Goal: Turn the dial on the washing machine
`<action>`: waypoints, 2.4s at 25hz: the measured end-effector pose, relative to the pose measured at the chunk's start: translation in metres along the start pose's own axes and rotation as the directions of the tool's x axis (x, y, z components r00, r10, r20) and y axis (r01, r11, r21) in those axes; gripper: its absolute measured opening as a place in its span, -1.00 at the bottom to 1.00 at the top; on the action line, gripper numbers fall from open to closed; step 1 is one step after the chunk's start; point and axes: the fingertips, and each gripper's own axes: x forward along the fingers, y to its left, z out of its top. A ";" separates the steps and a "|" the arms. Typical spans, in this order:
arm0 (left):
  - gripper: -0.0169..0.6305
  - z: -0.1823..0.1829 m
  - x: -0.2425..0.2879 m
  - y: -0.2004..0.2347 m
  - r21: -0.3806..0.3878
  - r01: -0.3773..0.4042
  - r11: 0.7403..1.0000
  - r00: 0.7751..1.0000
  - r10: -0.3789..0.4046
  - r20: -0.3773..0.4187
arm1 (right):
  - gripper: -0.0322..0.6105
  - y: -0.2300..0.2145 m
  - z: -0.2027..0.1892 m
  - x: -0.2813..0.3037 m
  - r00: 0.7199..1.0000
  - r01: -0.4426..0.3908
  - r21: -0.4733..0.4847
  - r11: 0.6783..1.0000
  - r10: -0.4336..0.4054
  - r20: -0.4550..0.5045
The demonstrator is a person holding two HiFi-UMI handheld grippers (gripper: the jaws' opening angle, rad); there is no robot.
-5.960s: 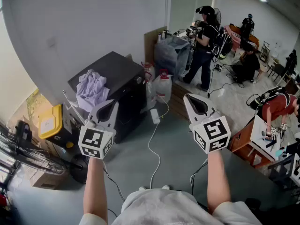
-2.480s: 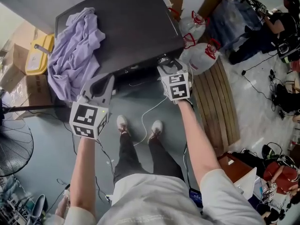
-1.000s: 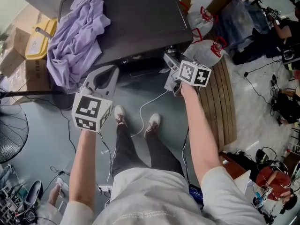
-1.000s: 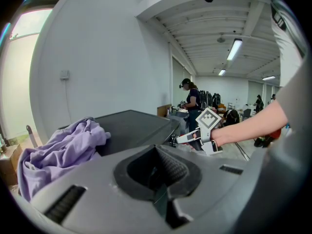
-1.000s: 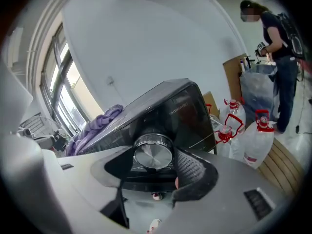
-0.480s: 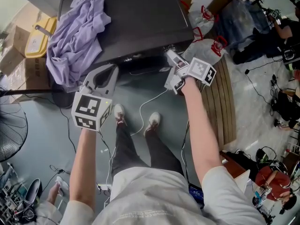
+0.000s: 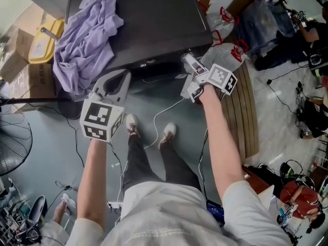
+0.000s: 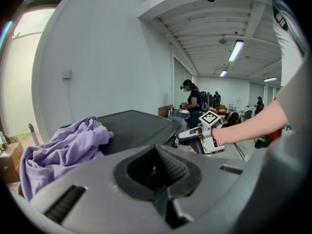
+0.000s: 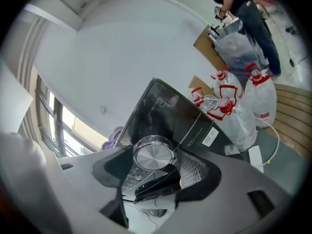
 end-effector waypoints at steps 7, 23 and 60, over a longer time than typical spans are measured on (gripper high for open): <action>-0.91 0.029 -0.008 0.014 0.027 0.014 1.000 0.999 -0.015 0.037 | -0.04 0.004 0.033 -0.057 0.978 0.209 -0.212 0.955 -0.198 0.073; -0.91 0.180 -0.036 0.044 0.185 0.054 0.981 0.956 -0.105 0.274 | -0.85 0.220 0.136 -0.190 0.888 0.440 -0.697 0.566 -0.161 0.430; -0.91 0.322 -0.128 0.019 0.330 0.012 0.944 0.862 -0.178 0.476 | -0.86 0.415 0.146 -0.230 0.906 0.372 -0.892 0.256 0.108 0.409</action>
